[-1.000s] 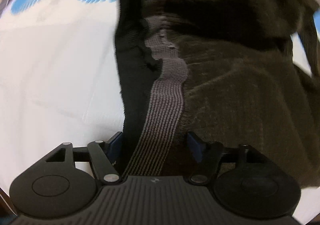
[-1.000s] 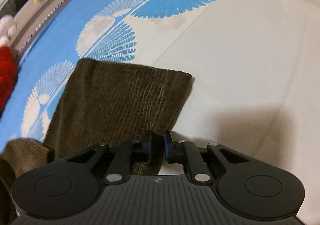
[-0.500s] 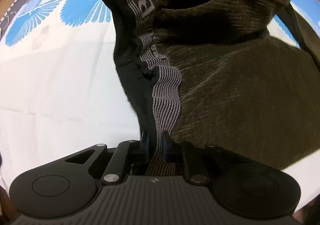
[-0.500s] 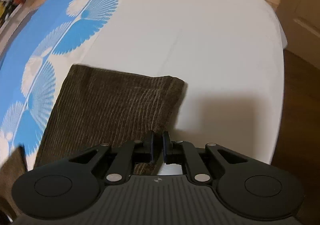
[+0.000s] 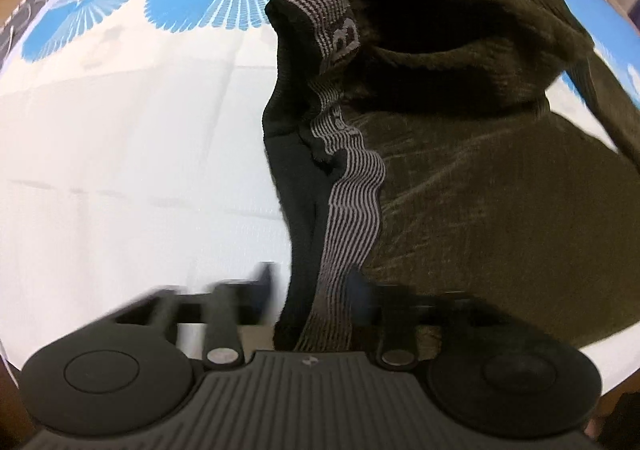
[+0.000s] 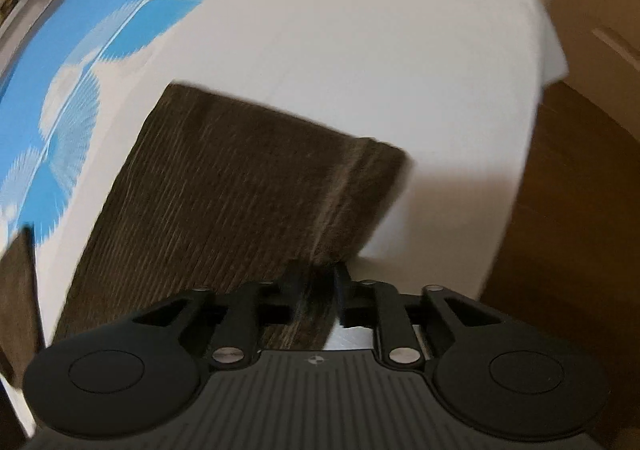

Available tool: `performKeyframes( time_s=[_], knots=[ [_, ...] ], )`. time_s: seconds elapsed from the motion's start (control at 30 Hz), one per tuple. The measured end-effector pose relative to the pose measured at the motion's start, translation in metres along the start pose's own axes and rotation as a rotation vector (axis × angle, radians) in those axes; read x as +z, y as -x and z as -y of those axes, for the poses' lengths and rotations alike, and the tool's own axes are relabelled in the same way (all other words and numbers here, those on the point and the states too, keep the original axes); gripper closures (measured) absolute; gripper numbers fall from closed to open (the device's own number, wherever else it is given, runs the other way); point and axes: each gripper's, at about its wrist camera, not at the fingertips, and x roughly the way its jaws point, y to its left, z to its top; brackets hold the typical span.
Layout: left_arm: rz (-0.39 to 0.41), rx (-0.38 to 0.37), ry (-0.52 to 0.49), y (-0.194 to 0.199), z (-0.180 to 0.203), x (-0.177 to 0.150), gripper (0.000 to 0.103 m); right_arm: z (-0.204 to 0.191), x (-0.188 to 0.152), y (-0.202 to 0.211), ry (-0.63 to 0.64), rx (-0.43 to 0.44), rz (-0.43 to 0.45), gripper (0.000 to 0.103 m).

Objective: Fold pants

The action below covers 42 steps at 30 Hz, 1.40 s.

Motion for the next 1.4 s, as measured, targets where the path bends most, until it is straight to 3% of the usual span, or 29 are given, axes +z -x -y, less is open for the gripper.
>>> performKeyframes(
  time_s=[0.07, 0.2, 0.23, 0.27, 0.3, 0.33, 0.37, 0.43, 0.5, 0.6, 0.73, 0.83, 0.97, 1.03, 1.1, 1.17, 1.27, 1.4],
  knots=[
    [-0.017, -0.007, -0.019, 0.001, 0.011, -0.007, 0.037, -0.006, -0.001, -0.009, 0.029, -0.016, -0.026, 0.054],
    [-0.066, 0.047, -0.132, -0.017, 0.025, -0.012, 0.037, -0.019, -0.002, -0.025, 0.085, -0.057, -0.061, 0.053],
    [-0.073, 0.054, -0.154, -0.021, 0.028, -0.015, 0.037, -0.025, -0.001, -0.027, 0.109, -0.063, -0.053, 0.056],
    [-0.073, 0.046, -0.164, -0.022, 0.027, -0.015, 0.038, -0.031, -0.002, -0.026, 0.134, -0.063, -0.041, 0.072],
    [-0.071, 0.031, -0.165, -0.021, 0.025, -0.019, 0.047, -0.034, 0.0, -0.025, 0.15, -0.064, -0.027, 0.093],
    [-0.073, -0.001, -0.163, -0.027, 0.026, -0.019, 0.061, -0.035, 0.003, -0.024, 0.153, -0.051, -0.016, 0.093],
    [-0.07, -0.012, -0.166, -0.026, 0.026, -0.02, 0.064, -0.036, 0.005, -0.022, 0.144, -0.043, -0.006, 0.094],
    [-0.054, 0.001, -0.199, -0.023, 0.026, -0.023, 0.086, -0.036, 0.008, -0.019, 0.155, -0.04, 0.025, 0.095],
    [-0.055, -0.02, -0.187, -0.019, 0.02, -0.027, 0.091, -0.036, 0.013, -0.011, 0.159, -0.034, 0.075, 0.096],
    [-0.051, -0.029, -0.191, -0.01, 0.013, -0.03, 0.093, -0.032, 0.015, -0.007, 0.153, -0.089, 0.084, 0.096],
    [-0.046, 0.001, -0.24, -0.012, 0.012, -0.033, 0.093, -0.026, 0.015, -0.016, 0.107, -0.132, 0.036, 0.095],
    [-0.034, 0.005, -0.225, -0.006, 0.008, -0.031, 0.089, -0.027, 0.015, -0.024, 0.089, -0.137, 0.007, 0.09],
    [0.042, 0.023, -0.201, 0.011, 0.013, -0.025, 0.088, -0.031, 0.016, -0.006, 0.082, -0.187, 0.119, 0.069],
    [0.089, 0.022, -0.18, 0.018, 0.014, -0.017, 0.087, -0.042, 0.016, 0.007, 0.124, -0.182, 0.209, 0.067],
    [0.131, 0.031, -0.175, 0.024, 0.02, -0.01, 0.087, -0.054, 0.014, 0.02, 0.159, -0.159, 0.297, 0.067],
    [0.171, 0.043, -0.177, 0.027, 0.028, -0.001, 0.086, -0.065, 0.01, 0.03, 0.19, -0.082, 0.347, 0.067],
    [0.222, 0.042, -0.176, 0.027, 0.049, 0.014, 0.086, -0.095, 0.002, 0.033, 0.279, 0.051, 0.363, 0.067],
    [0.263, 0.035, -0.151, 0.026, 0.078, 0.034, 0.086, -0.158, -0.028, 0.031, 0.546, 0.252, 0.332, 0.067]
  ],
)
